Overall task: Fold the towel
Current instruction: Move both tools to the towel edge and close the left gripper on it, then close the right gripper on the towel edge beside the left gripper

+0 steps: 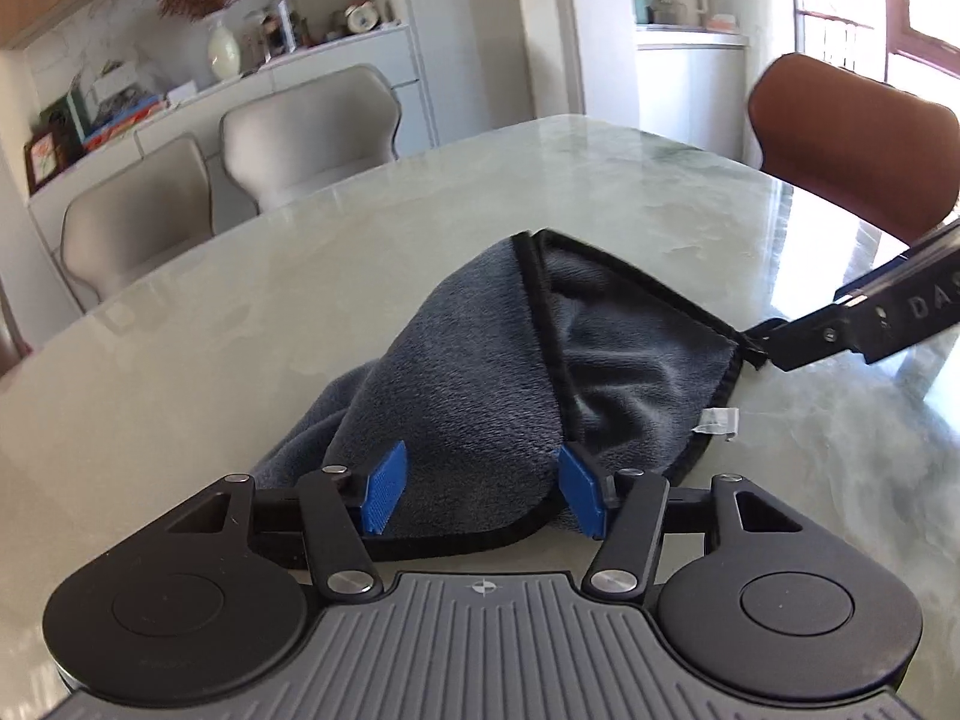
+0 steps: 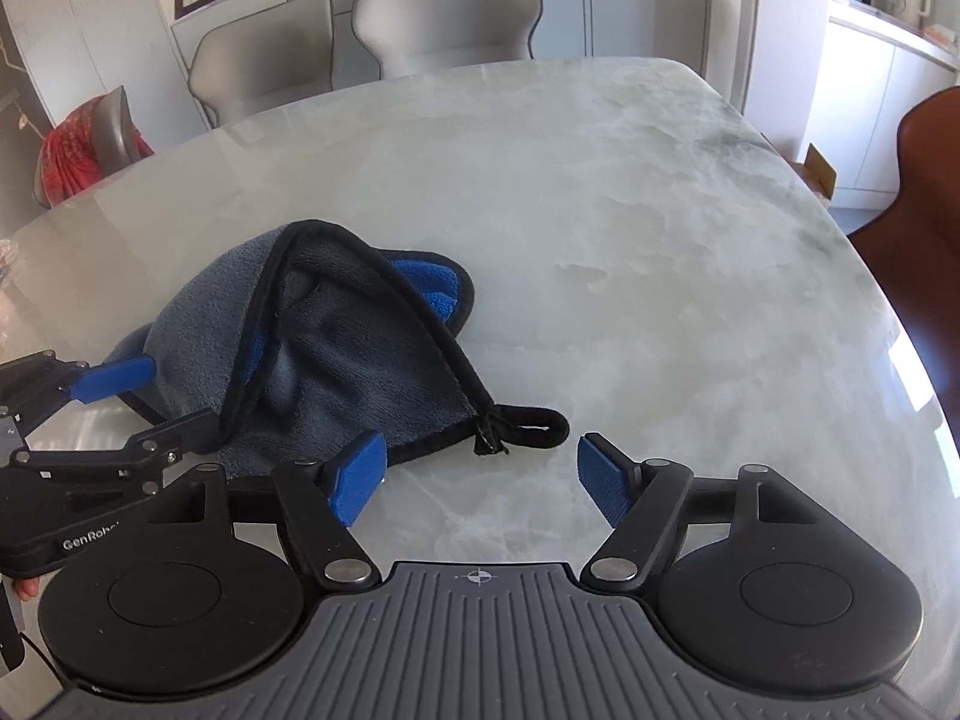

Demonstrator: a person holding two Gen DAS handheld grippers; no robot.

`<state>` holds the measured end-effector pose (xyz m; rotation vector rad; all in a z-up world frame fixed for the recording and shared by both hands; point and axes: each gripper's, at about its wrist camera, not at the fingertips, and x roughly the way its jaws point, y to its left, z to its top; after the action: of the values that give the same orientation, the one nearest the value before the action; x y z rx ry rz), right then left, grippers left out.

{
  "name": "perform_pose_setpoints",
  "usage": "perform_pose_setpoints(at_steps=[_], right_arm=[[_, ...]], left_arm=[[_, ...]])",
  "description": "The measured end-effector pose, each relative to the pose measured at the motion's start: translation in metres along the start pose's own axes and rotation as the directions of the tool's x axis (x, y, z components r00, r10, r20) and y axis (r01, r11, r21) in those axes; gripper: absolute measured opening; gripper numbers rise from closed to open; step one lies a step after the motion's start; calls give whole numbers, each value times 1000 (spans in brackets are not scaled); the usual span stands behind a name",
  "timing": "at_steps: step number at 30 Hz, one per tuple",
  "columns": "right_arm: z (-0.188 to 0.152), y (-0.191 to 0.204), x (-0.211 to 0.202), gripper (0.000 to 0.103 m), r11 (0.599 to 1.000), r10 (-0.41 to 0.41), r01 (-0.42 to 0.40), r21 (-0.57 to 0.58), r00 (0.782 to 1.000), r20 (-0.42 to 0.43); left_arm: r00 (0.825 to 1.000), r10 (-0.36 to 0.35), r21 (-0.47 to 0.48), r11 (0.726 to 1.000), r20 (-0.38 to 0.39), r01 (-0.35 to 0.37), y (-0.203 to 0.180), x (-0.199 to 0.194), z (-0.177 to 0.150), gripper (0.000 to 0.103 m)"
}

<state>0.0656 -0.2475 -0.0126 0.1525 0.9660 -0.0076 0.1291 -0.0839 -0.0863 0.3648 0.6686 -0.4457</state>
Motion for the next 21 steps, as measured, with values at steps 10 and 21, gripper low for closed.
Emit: perform_pose_setpoints(at_steps=[10,21], right_arm=[[1,-9,10,76,1000,-8,9,27,1000,-30],[2,-8,11,77,999,9,-8,32,1000,-28]], left_arm=[[999,31,90,995,21,-33,-19,1,0,54],[997,76,62,995,31,-78,-7,-4,8,9]])
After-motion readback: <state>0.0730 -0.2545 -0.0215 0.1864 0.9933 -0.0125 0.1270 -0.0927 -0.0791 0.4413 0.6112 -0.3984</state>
